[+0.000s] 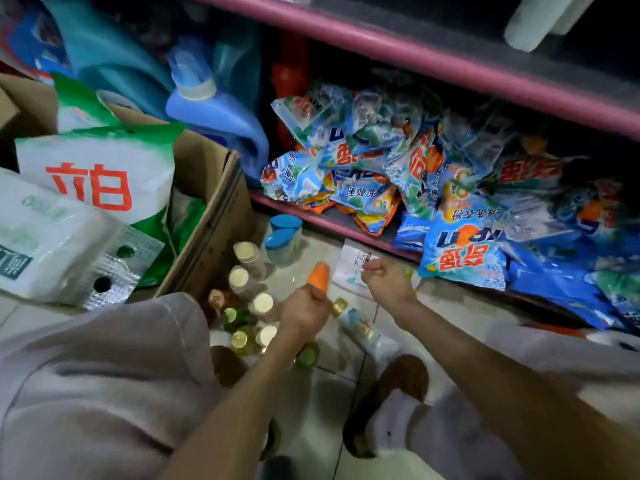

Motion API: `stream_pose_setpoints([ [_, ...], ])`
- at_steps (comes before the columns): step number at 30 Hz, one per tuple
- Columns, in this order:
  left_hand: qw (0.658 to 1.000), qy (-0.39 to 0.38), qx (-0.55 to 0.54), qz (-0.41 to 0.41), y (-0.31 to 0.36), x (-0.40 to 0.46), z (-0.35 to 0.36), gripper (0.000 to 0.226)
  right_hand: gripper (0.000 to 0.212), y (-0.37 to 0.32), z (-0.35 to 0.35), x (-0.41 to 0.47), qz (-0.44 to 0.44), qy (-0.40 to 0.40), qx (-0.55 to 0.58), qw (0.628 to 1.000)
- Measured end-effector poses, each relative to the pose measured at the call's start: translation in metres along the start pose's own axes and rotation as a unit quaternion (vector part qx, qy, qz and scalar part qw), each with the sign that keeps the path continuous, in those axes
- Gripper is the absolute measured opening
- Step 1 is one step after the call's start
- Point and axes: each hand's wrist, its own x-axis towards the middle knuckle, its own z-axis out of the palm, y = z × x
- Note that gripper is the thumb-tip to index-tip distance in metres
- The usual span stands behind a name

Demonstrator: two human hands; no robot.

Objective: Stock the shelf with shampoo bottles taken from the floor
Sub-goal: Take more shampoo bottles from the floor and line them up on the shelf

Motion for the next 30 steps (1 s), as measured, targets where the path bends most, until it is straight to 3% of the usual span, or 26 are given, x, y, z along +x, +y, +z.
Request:
stream_pose_setpoints([
  [5, 0.998, -0.062, 0.024, -0.014, -0.019, 0.028, 0.028, 0.027, 0.045, 0.062, 0.007, 0.050, 0.068, -0.026, -0.169, 0.983],
  [10, 0.996, -0.063, -0.010, -0.064, -0.021, 0.071, 0.051, 0.036, 0.066, 0.105, 0.022, 0.094, 0.018, -0.070, -0.291, 0.954],
  [15, 0.996, -0.079, -0.011, -0.046, -0.015, 0.107, 0.054, 0.037, 0.079, 0.131, 0.038, 0.121, -0.051, -0.065, -0.424, 0.902],
  [20, 0.997, -0.075, 0.003, -0.029, -0.013, 0.113, 0.051, 0.038, 0.083, 0.139, 0.040, 0.135, -0.058, -0.050, -0.536, 0.840],
  [22, 0.996, -0.085, 0.041, -0.005, -0.013, 0.109, 0.054, 0.039, 0.085, 0.147, 0.044, 0.134, -0.027, -0.082, -0.520, 0.850],
  [24, 0.991, -0.091, 0.088, 0.039, -0.011, 0.104, 0.058, 0.042, 0.087, 0.153, 0.048, 0.127, -0.006, -0.095, -0.444, 0.891],
  [26, 0.983, -0.090, 0.132, 0.087, -0.011, 0.103, 0.061, 0.053, 0.077, 0.148, 0.051, 0.126, -0.011, -0.108, -0.399, 0.910],
  [29, 0.962, -0.093, 0.210, 0.147, -0.013, 0.104, 0.063, 0.073, 0.046, 0.104, 0.036, 0.141, 0.064, -0.265, -0.286, 0.919],
  [30, 0.953, -0.094, 0.232, 0.170, -0.013, 0.103, 0.064, 0.076, 0.035, 0.080, 0.026, 0.142, 0.114, -0.331, -0.252, 0.902],
])
